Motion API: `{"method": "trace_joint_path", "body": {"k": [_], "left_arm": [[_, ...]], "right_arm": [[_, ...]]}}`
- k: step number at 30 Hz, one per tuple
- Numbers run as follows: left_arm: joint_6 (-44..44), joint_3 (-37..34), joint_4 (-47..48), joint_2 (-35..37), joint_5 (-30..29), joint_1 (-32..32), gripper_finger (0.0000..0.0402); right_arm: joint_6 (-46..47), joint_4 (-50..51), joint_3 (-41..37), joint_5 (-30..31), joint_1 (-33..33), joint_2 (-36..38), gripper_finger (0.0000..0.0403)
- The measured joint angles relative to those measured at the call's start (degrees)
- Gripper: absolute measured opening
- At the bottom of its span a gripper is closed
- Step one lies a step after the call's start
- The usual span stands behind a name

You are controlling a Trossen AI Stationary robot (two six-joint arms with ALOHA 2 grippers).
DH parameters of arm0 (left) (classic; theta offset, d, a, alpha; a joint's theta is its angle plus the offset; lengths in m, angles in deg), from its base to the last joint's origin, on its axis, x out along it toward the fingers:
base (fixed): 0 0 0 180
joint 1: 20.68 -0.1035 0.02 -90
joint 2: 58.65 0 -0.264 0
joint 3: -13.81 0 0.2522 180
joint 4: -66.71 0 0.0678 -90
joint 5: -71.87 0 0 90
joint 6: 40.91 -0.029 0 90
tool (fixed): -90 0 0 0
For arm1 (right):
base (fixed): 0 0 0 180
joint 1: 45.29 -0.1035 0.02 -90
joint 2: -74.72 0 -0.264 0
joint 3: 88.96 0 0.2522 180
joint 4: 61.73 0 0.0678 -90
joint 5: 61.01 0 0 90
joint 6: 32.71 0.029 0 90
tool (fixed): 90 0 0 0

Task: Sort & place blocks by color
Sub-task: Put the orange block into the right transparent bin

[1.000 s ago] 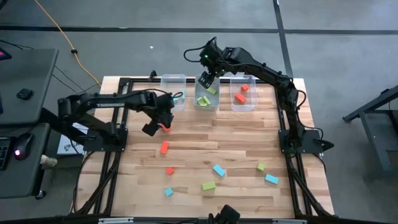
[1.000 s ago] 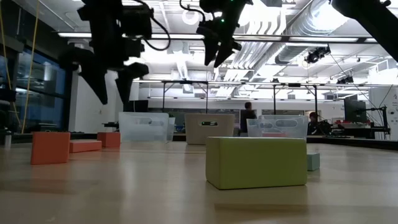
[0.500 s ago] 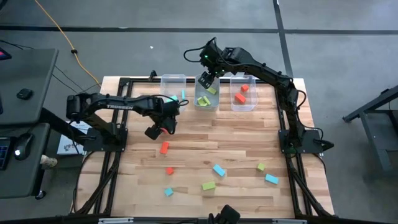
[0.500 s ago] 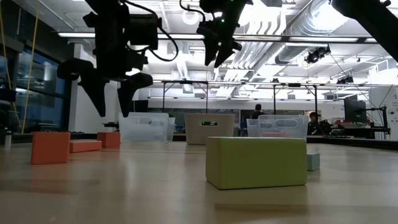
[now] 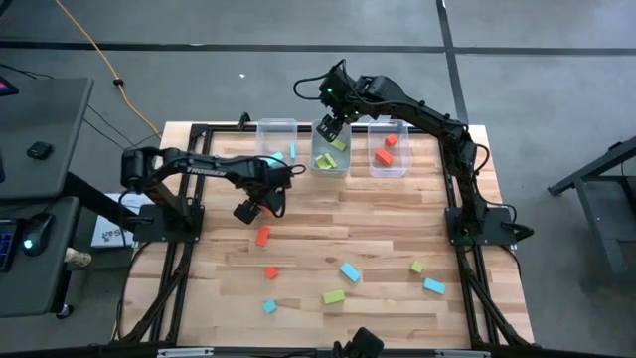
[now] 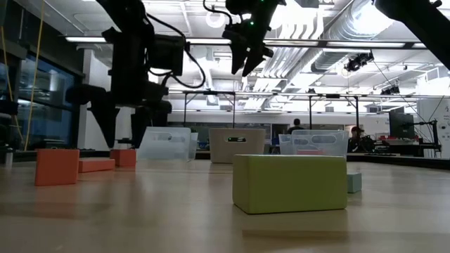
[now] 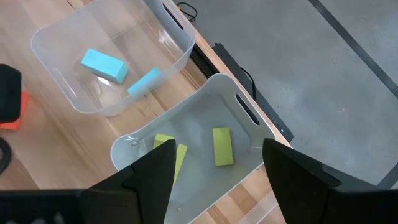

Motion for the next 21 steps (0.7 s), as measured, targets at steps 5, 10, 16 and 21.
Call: {"method": "trace_joint_path", "body": {"k": [5,10,16,21], "left_arm": [[0.47,0.00,-1.16,-2.94,-1.25,0.00,0.0232],[3.07,0.00,-2.61,-4.42,-3.18,0.00,0.0229],[3.64,0.00,-2.62,-3.99,-3.20,0.02,0.0185],[3.51,0.01,-2.80,-3.99,-0.73,0.02,0.0127]], "right_arm": [[0.00,0.00,0.00,-0.02,0.00,-0.01,0.0232],[-0.30,0.00,0.00,-0.02,0.00,0.00,0.0232],[-0.45,0.00,0.00,-0.02,0.00,0.01,0.0232],[-0.46,0.03,0.00,-0.01,0.00,0.01,0.0232]]}}
